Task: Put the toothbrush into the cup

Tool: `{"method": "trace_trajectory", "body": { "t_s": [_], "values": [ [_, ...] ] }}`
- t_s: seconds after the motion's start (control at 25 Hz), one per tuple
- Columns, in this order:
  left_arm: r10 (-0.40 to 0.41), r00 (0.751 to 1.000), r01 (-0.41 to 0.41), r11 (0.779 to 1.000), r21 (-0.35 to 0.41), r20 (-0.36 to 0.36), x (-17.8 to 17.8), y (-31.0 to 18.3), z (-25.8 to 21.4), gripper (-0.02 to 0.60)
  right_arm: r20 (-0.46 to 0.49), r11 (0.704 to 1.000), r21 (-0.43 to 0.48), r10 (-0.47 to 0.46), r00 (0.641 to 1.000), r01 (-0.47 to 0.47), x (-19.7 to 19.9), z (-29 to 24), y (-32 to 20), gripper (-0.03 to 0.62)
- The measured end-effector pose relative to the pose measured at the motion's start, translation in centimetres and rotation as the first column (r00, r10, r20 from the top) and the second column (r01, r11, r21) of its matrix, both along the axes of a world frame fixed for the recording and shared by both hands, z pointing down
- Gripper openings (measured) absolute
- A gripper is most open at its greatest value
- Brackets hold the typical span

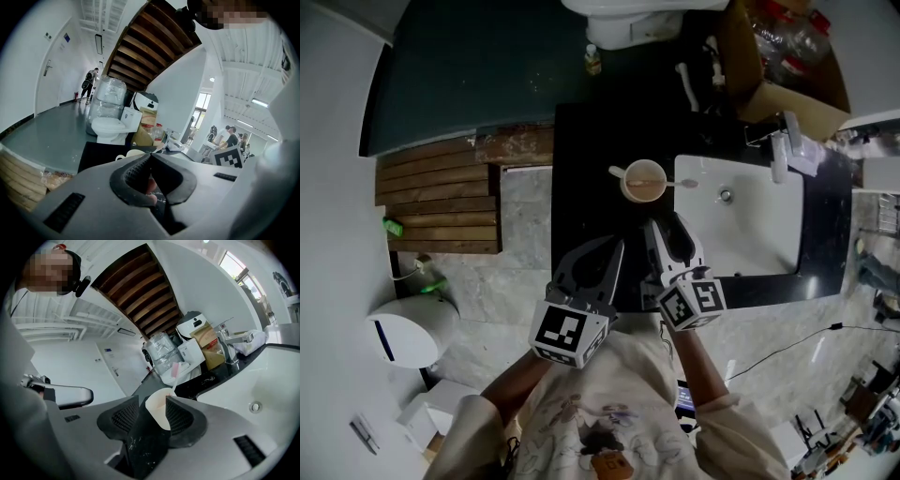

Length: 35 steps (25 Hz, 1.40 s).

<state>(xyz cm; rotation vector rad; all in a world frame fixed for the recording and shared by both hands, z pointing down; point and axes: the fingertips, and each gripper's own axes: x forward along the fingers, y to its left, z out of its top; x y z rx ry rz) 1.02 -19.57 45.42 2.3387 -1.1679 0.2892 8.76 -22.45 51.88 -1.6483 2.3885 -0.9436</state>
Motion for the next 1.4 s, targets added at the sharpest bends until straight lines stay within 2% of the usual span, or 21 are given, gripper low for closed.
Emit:
{"method": "trace_trajectory", "body": {
  "t_s": [0.48,0.88,1.04,1.24,1.4],
  "values": [
    [-0.059,0.998,0.060,0.997,0.046,-0.011,-0.3,2.9,-2.7,0.012,-0.051,0.998,0.053,-0.042,0.998,0.044,1.6,-3.3,3.8,0.079],
    [-0.102,0.995,0.103,0.991,0.084,-0.015,0.4,6.4,-4.5,0.013,-0.116,0.987,0.093,-0.120,0.986,0.132,2.3,-6.3,7.5,0.049],
    [-0.112,0.994,0.113,0.988,0.104,-0.011,0.8,7.7,-5.2,0.014,-0.167,0.972,0.128,-0.176,0.970,0.198,1.8,-8.1,9.2,0.038],
    [-0.142,0.990,0.143,0.984,0.106,-0.022,0.9,9.4,-5.6,0.012,-0.239,0.937,0.169,-0.261,0.935,0.304,0.9,-10.0,11.3,0.029],
    [-0.150,0.989,0.151,0.983,0.104,-0.021,1.0,10.8,-5.7,0.012,-0.256,0.917,0.189,-0.299,0.919,0.351,0.6,-11.2,12.9,0.023]
  ]
}}
